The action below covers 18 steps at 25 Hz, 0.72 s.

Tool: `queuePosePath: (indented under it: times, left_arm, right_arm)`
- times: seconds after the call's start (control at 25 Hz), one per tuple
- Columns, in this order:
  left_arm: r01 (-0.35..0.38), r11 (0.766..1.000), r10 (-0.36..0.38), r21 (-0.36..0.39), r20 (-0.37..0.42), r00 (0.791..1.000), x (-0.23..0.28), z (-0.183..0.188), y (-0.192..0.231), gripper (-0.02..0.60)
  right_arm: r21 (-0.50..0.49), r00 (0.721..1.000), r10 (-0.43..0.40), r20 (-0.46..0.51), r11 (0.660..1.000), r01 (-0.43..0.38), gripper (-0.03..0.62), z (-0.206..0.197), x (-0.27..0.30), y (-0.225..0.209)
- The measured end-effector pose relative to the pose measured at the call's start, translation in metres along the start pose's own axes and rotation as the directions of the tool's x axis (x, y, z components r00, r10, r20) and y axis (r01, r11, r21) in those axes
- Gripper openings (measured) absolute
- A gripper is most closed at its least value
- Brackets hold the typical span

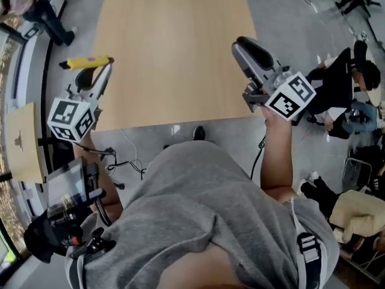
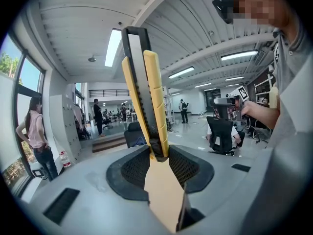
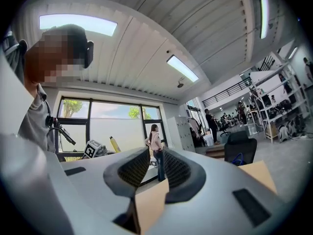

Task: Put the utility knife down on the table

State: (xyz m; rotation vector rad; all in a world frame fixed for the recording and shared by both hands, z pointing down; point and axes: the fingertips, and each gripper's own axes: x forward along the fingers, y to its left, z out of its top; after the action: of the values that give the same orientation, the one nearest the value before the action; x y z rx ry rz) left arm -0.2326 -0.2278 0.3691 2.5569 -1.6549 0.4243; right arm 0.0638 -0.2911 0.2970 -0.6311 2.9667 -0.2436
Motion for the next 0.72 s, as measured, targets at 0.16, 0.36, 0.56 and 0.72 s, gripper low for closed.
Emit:
queuePosePath:
  times: [0.16, 0.36, 0.56, 0.72]
  left_arm:
    - [-0.070, 0.997, 0.070, -0.027, -0.024, 0.997, 0.015, 0.007, -0.003, 0.123]
    - [-0.099, 0.994, 0.097, -0.044, -0.046, 0.994, 0.018, 0.012, -0.002, 0.123]
    - [-0.111, 0.993, 0.109, -0.037, -0.058, 0.992, 0.025, 0.017, 0.000, 0.123]
    - [-0.128, 0.991, 0.126, -0.033, -0.059, 0.990, 0.023, 0.017, 0.002, 0.123]
  right_arm:
    - [0.010, 0.998, 0.062, -0.010, 0.998, -0.062, 0.080, 0.010, 0.009, -0.033]
    - [0.027, 0.995, 0.095, -0.020, 0.995, -0.095, 0.080, 0.016, 0.020, -0.044]
    - [0.031, 0.994, 0.112, -0.009, 0.993, -0.111, 0.080, 0.020, 0.025, -0.055]
    - [0.026, 0.991, 0.131, 0.005, 0.991, -0.131, 0.080, 0.021, 0.030, -0.055]
